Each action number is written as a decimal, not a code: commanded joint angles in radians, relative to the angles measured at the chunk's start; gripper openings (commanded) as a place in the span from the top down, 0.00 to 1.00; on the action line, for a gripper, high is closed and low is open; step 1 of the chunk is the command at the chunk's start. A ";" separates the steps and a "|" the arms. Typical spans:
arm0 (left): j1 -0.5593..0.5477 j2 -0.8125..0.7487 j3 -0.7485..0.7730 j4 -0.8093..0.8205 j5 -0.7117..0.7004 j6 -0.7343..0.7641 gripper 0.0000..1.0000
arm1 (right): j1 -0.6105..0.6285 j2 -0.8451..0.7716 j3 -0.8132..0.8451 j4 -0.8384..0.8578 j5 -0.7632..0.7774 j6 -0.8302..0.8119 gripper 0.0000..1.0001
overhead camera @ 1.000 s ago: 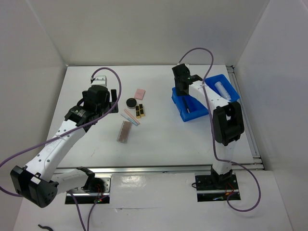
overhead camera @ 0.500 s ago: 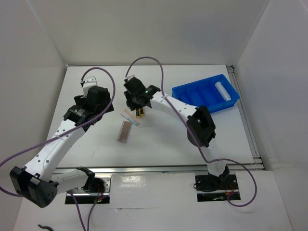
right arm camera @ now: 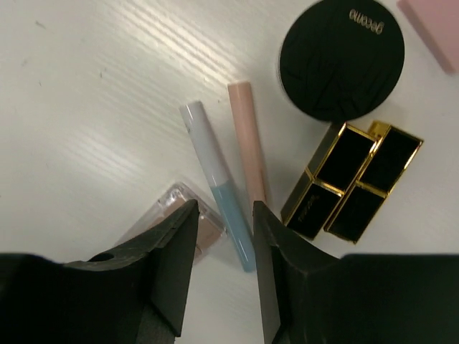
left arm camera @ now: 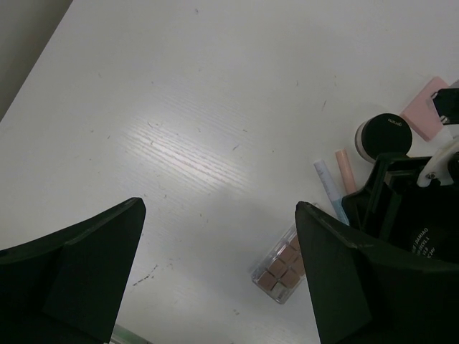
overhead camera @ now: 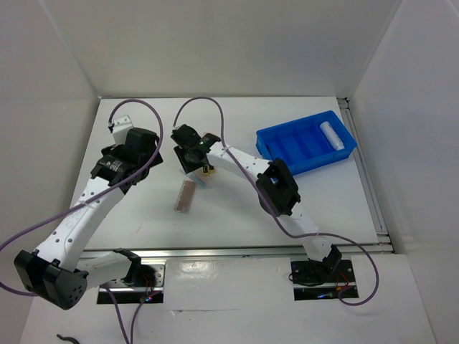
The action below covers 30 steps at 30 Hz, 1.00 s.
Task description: Organize the makeup
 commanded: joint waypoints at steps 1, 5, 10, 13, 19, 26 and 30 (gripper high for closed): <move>0.003 -0.026 0.044 0.003 -0.018 -0.003 0.00 | 0.010 0.056 0.109 -0.021 0.005 -0.011 0.57; 0.003 -0.035 0.035 0.003 -0.018 0.008 0.00 | -0.008 0.113 0.169 -0.021 0.025 -0.021 0.58; 0.012 -0.035 0.026 0.024 -0.009 0.017 0.00 | -0.018 0.141 0.158 -0.032 0.048 -0.021 0.58; 0.012 -0.035 0.026 0.024 -0.009 0.017 0.00 | -0.027 0.132 0.104 -0.011 0.048 -0.021 0.58; 0.012 -0.035 0.017 0.024 -0.009 0.026 0.00 | -0.027 0.092 0.018 0.022 0.048 -0.002 0.64; 0.012 -0.035 0.017 0.034 0.002 0.026 0.00 | -0.038 0.026 -0.057 0.022 0.051 0.032 0.77; 0.012 -0.035 0.017 0.034 0.002 0.026 0.00 | -0.038 -0.028 -0.109 0.022 0.060 0.041 0.61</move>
